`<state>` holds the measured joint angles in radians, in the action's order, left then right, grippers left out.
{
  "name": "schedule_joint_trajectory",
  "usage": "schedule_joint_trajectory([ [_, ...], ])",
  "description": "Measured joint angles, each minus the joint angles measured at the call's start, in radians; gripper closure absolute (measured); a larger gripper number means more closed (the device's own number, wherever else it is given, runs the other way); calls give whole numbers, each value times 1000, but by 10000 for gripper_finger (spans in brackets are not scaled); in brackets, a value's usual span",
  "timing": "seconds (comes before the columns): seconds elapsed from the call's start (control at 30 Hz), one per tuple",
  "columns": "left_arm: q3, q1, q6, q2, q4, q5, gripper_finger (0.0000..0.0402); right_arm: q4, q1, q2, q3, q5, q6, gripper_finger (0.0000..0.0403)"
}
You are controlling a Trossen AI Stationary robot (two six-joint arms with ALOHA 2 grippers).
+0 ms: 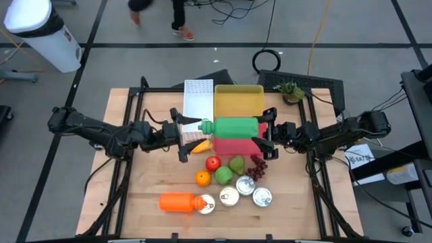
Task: Pick & Place Food Item
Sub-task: Put the green water bottle into the white bin
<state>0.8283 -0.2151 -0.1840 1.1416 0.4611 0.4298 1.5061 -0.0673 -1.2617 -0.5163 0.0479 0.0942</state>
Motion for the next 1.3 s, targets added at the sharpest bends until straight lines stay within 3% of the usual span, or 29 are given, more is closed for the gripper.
schedule_joint_trajectory([
  [0.2, 0, 29, 38, 19, 18, -72, 31, 0, -6, 0, -2, -22, -22, 97],
  [0.47, -1, 44, 32, 73, 75, -131, 47, -26, -28, -48, -50, -22, 5, 98],
  [0.67, 0, 44, 25, 75, 73, -169, 90, -28, -25, -49, -50, -23, -1, 98],
  [0.9, 0, 42, 59, 71, 42, -161, 182, -32, -25, -49, -50, -25, 2, 88],
  [1.13, 0, 39, 126, -50, -204, -82, 182, -196, -24, -11, -50, 60, 28, 29],
  [1.3, 56, 10, 230, -149, -532, 62, 182, -402, -23, 70, -52, 192, 100, 18],
])
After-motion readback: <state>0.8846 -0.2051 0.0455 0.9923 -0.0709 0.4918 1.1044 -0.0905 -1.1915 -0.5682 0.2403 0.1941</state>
